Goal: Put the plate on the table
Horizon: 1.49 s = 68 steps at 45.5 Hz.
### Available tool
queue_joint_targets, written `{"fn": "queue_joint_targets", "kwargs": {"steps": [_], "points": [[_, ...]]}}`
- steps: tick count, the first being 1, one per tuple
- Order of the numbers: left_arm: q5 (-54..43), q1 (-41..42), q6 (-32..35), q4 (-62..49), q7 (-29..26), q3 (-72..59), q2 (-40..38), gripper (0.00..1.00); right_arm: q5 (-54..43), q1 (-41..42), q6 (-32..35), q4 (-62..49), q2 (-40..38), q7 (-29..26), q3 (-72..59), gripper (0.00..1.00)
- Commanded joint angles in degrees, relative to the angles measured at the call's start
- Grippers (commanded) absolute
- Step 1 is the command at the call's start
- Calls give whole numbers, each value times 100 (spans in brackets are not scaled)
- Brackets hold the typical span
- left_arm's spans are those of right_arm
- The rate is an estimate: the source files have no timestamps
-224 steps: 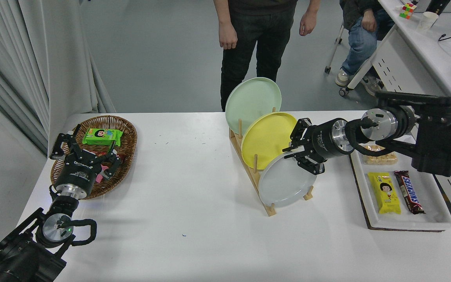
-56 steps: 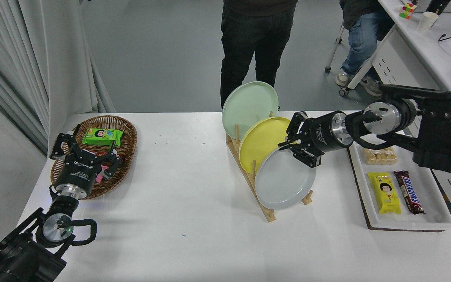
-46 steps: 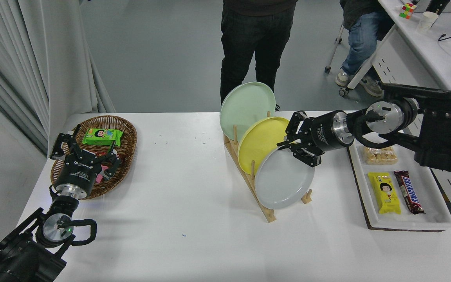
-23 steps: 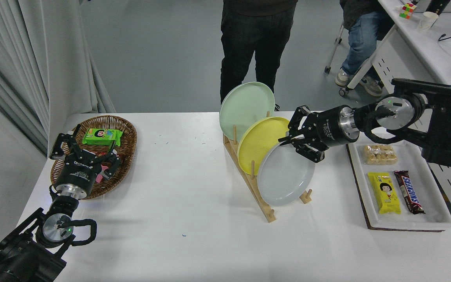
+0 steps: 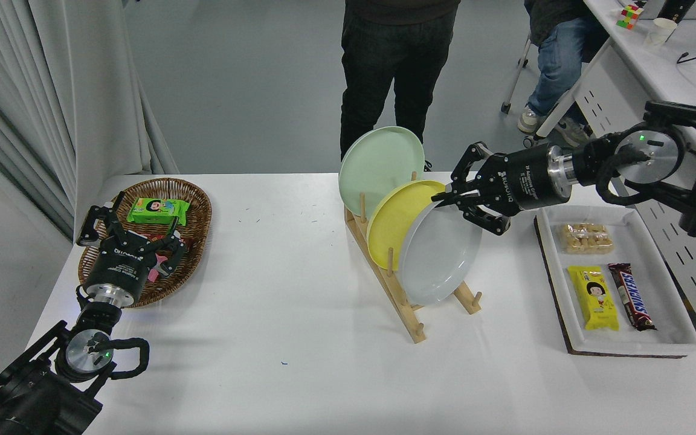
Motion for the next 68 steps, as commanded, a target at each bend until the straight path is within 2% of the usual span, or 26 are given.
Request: {"fn": "queue_joint_targets", "kwargs": {"steps": [1,13,38,68], "points": [[0,-1,0,0,0,0,0,98,53,211,553,36,-295,2,-61,0],[0,-1,0,0,0,0,0,98,132,545,659,133,-480,2,-79,0],[0,-1,0,0,0,0,0,98,959,1328,659,229,-647,-16,-79,0],[0,-1,0,0,0,0,0,98,1583,1881,615,229,-629,-24,-79,0]]}}
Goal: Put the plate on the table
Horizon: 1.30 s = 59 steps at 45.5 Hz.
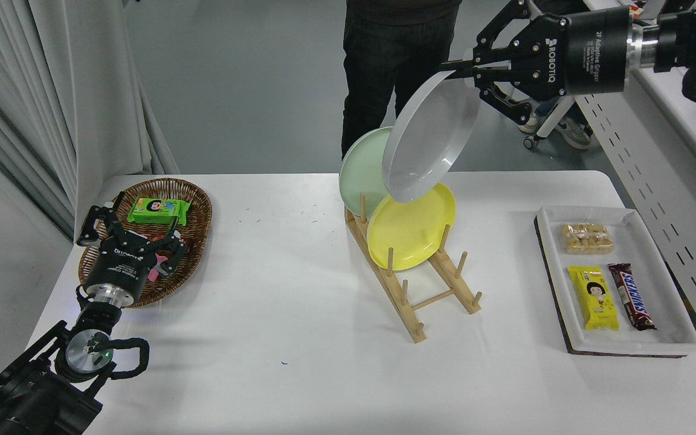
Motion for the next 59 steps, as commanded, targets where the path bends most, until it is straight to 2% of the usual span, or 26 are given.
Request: {"fn": "queue_joint_targets", "kwargs": {"steps": [1,16,28,36,46,54,59], "points": [[-1,8,0,0,0,0,0,98,185,205,-16,3,-1,-9,-2,0],[-1,-1,0,0,0,0,0,98,299,320,-262,3,227,-35,-292,0],[-1,-1,0,0,0,0,0,98,1072,452,-1009,21,781,-123,-714,0],[-1,-1,0,0,0,0,0,98,1433,522,-1756,29,1168,-448,-618,0],[-1,8,0,0,0,0,0,98,1530,557,-2336,56,1502,-747,-468,0],[-1,-1,0,0,0,0,0,98,1539,347,-3197,47,1897,-1186,15,0],[-1,-1,0,0,0,0,0,98,1530,206,-3444,47,1968,-1327,244,0]]}}
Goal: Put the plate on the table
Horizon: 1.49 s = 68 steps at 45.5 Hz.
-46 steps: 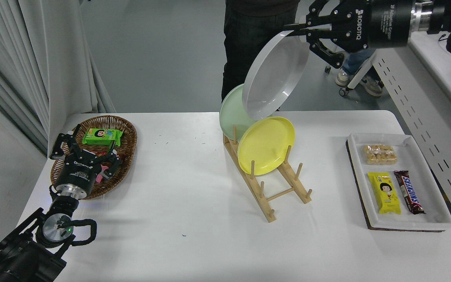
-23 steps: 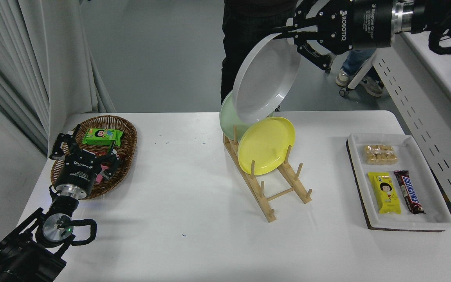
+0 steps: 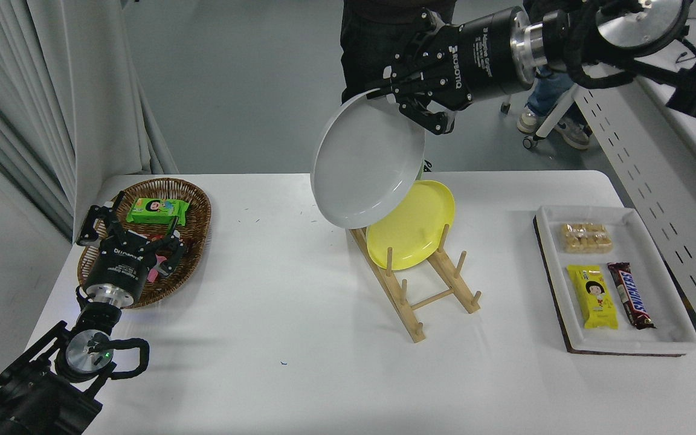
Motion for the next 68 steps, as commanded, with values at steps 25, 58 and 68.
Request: {"fn": "queue_joint_targets", "kwargs": {"steps": [25,58,68], "points": [[0,8,0,0,0,0,0,98,-149,-1272,-2411,-313,1247,-638,1193,0],[0,0,0,0,0,0,0,98,-1661,-2749,-2904,-2485,2197,-1498,2512,0],[0,0,0,0,0,0,0,98,-1855,-2943,-2965,-2432,2197,-1551,2758,0]]}}
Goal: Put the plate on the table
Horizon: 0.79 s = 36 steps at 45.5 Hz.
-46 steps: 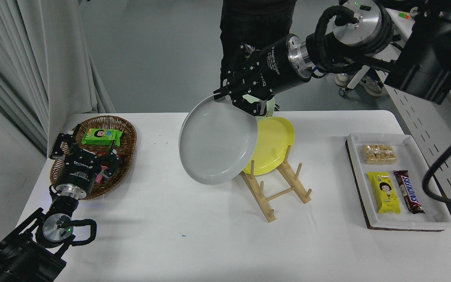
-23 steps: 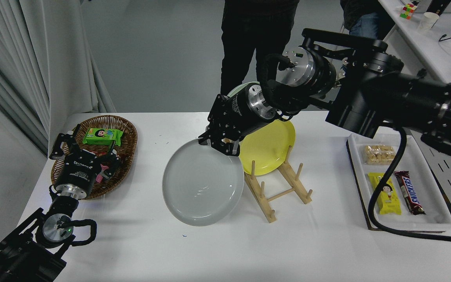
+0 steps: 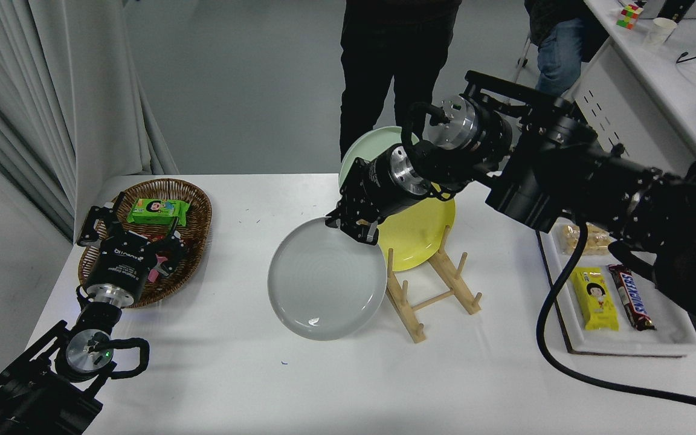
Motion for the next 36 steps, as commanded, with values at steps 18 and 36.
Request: {"fn": "queue_joint_targets", "kwargs": {"steps": [18,36], "points": [[0,0,0,0,0,0,0,98,-115,-626,-355,59,26,-160,314,0],[0,0,0,0,0,0,0,98,-159,-714,-346,7,26,-160,314,0]]}}
